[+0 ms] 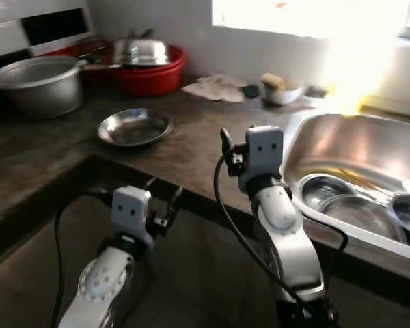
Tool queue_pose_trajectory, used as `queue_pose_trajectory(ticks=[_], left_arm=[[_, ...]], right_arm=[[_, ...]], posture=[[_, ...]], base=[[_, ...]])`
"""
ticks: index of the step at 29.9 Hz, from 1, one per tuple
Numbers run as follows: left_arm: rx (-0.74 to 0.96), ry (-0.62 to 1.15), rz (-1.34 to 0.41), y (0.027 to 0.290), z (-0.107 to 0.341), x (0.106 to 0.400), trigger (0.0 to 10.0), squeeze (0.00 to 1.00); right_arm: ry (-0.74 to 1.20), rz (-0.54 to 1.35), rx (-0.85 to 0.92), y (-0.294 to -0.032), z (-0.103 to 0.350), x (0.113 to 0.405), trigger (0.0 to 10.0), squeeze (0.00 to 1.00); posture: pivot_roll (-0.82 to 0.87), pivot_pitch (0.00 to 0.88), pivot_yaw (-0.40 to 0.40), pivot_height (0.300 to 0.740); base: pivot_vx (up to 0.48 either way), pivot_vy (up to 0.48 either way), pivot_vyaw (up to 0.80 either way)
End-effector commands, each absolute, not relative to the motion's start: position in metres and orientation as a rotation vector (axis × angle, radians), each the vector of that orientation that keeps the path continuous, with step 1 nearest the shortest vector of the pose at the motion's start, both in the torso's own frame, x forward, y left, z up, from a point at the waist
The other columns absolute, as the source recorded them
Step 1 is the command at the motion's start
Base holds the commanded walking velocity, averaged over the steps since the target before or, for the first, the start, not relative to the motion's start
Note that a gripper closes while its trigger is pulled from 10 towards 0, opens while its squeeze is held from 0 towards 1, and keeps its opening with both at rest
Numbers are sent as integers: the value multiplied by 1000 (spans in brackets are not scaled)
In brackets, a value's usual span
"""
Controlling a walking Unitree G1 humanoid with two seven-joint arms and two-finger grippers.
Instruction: Kitchen organization
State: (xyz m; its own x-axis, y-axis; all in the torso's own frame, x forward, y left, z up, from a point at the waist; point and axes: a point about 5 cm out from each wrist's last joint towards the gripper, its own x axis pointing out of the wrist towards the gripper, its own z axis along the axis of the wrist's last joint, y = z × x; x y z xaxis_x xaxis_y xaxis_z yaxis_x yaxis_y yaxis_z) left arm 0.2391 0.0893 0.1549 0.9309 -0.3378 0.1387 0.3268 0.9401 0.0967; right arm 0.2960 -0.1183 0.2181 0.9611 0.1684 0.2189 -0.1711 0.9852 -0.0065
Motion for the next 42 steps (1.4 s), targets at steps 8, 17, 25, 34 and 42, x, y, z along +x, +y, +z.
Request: queue_pose_trajectory(ticks=[8,17,25,34,42], left_arm=[[98,-169,-339,91,158,240,10000,0],[89,-164,-325,92,157,241,10000,0],[90,-161,-315,92,156,241,10000,0],[102,-163,-315,92,156,241,10000,0],[93,-140,-306,93,153,241,10000,0]], right_arm=[[-233,187,45,-115,226,298,10000,0],[-224,196,35,-115,226,301,10000,0],[-240,221,21,-112,230,303,10000,0],[-237,214,42,-114,235,309,10000,0],[-247,202,37,-119,242,318,10000,0]], posture=[[44,69,-37,740],[44,76,-39,740],[42,77,-42,740],[44,71,-45,740],[48,62,-47,740]], base=[[193,0,0],[306,0,0],[0,0,0],[0,0,533],[0,0,0]])
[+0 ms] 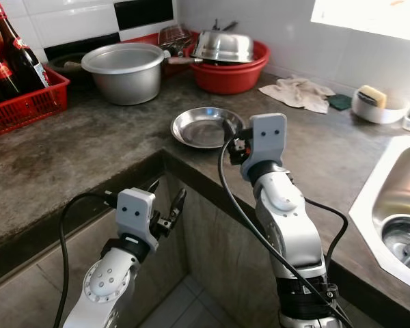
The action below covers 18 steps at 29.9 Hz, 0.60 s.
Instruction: Kitchen organization
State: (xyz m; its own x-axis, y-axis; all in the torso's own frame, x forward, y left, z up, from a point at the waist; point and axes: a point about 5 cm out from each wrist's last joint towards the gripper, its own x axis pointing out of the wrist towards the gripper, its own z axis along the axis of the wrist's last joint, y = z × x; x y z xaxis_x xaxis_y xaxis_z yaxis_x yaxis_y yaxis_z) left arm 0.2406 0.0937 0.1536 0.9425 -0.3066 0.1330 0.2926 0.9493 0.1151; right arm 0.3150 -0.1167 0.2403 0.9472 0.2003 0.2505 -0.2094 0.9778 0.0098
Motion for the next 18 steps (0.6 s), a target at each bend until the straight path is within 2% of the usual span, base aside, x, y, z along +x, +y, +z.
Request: queue_pose_trajectory(ticks=[1,12,13,18], left_arm=[[91,-140,-309,93,152,241,10000,0],[82,-127,-350,86,149,236,10000,0],[70,-125,-359,84,150,233,10000,0],[61,-121,-369,80,149,227,10000,0]], right_arm=[[-235,202,39,-119,241,320,10000,0],[-51,187,36,-115,226,360,10000,0],[-20,188,51,-114,225,369,10000,1000],[31,177,64,-112,226,382,10000,1000]], posture=[[44,58,-44,740],[51,71,-55,740],[56,79,-60,740],[67,101,-74,740]], base=[[0,0,0],[0,0,0],[0,0,0],[0,0,0]])
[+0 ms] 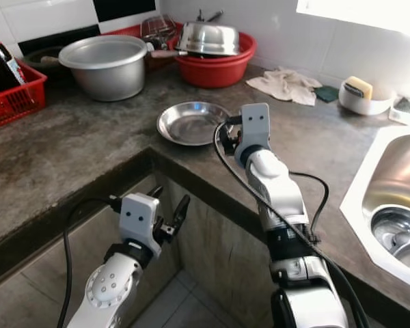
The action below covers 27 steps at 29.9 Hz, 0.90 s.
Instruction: Kitchen organization
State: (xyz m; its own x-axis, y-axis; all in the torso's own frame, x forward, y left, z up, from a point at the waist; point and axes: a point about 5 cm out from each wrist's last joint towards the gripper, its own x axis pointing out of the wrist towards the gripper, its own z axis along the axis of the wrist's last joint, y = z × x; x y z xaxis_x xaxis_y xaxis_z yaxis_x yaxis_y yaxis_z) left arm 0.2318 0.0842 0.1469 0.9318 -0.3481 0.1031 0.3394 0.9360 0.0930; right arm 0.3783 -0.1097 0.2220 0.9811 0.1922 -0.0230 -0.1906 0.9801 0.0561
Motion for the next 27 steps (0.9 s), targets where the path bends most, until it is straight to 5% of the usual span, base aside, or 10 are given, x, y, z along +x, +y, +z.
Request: queue_pose_trajectory(ticks=[1,2,3,27], left_arm=[[55,-117,-370,79,149,225,10000,0],[55,-117,-370,79,149,225,10000,0],[53,-107,-366,78,148,222,10000,0],[41,-84,-341,78,146,217,10000,0]], right_arm=[[45,165,80,-111,229,388,10000,243],[45,165,80,-111,229,388,10000,243],[56,136,109,-111,236,397,10000,0],[348,189,101,-90,237,419,10000,0]], posture=[[69,117,-77,740],[69,117,-77,740],[71,122,-85,740],[65,149,-107,740]], base=[[0,0,0],[0,0,0],[0,0,0],[0,0,0]])
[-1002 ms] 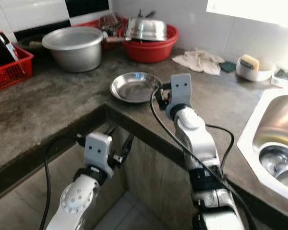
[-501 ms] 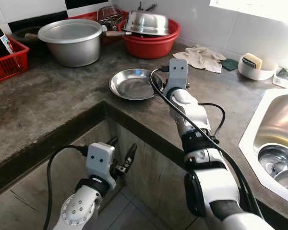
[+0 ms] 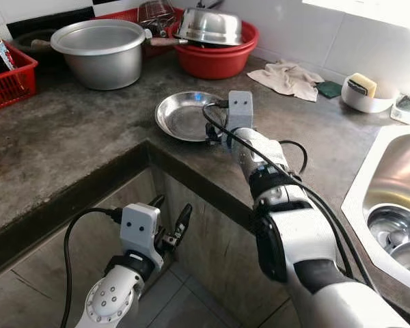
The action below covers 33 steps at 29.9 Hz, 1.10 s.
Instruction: Kitchen organization
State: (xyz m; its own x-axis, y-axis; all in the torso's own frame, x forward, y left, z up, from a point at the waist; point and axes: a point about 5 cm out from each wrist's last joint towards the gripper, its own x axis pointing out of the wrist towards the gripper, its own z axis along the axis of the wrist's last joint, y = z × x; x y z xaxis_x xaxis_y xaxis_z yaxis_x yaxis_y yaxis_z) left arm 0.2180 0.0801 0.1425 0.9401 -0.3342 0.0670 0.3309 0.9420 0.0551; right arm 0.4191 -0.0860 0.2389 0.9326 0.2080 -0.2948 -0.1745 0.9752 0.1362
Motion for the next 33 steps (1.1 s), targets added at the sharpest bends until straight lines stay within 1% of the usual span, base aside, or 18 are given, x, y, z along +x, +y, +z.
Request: queue_pose_trajectory(ticks=[1,4,5,6,7,11,33], left_arm=[[40,-85,-340,78,147,217,10000,0],[38,-86,-335,78,147,218,10000,0],[38,-87,-333,78,147,218,10000,0],[38,-87,-332,78,147,218,10000,0],[38,-87,-331,78,147,219,10000,0],[35,-88,-324,78,147,220,10000,0],[35,-88,-324,78,147,220,10000,0]], right_arm=[[356,191,96,-90,238,420,10000,0],[383,201,115,-88,239,419,10000,0],[395,204,138,-88,240,419,4118,0],[403,206,154,-87,241,419,4118,0],[419,208,173,-87,240,419,0,0],[458,203,231,-86,239,418,0,0],[458,203,231,-86,239,418,0,0]], posture=[[65,149,-107,740],[61,148,-108,740],[60,148,-109,740],[60,148,-109,740],[61,149,-112,740],[60,149,-114,740],[60,149,-114,740]], base=[[0,0,0],[0,0,0],[0,0,0],[0,0,0],[0,0,0],[0,0,0],[0,0,0]])
